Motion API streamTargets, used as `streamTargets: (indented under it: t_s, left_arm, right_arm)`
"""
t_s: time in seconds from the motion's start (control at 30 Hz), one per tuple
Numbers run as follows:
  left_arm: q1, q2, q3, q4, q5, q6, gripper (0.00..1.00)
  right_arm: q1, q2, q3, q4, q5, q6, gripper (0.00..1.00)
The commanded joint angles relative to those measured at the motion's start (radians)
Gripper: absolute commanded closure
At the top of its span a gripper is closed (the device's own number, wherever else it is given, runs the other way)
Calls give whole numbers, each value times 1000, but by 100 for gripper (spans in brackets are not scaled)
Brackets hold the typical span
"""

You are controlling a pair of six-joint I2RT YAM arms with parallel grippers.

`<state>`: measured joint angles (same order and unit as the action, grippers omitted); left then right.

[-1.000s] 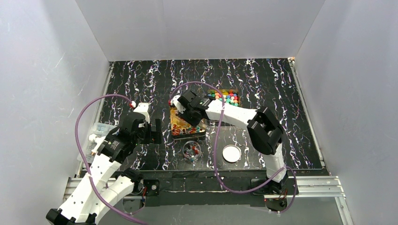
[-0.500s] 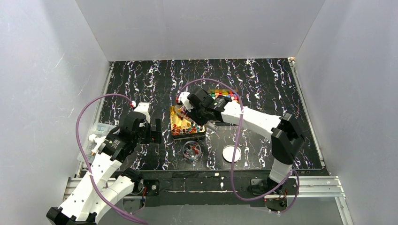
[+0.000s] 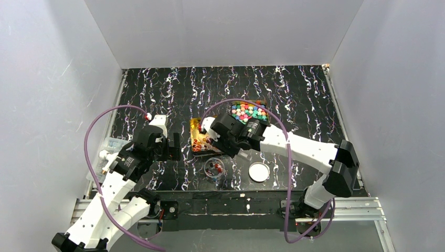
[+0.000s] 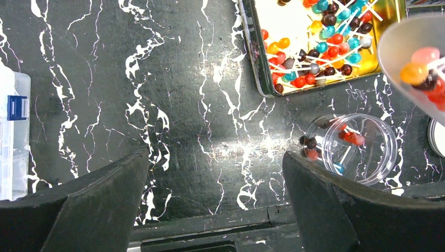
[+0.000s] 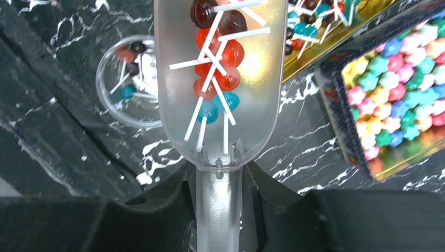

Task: Pack the candies
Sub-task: Place the fake candies in the packing bottle.

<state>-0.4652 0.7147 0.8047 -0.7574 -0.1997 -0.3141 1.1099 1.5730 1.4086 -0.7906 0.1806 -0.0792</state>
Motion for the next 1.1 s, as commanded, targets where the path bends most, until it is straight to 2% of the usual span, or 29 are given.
streamTargets:
  t_s: [0.0, 0.5, 1.07]
  left_arm:
    - [-2, -21, -4, -13, -12, -5, 2]
    - [-3, -61, -6, -11, 16, -3, 2]
    - [-3, -112, -7, -11, 51, -2, 2]
  right_arm:
    - [53, -65, 5, -122, 55, 92, 99]
    - [189, -23, 64, -376, 32, 302, 99]
    - [215, 147, 183, -541, -6, 393, 99]
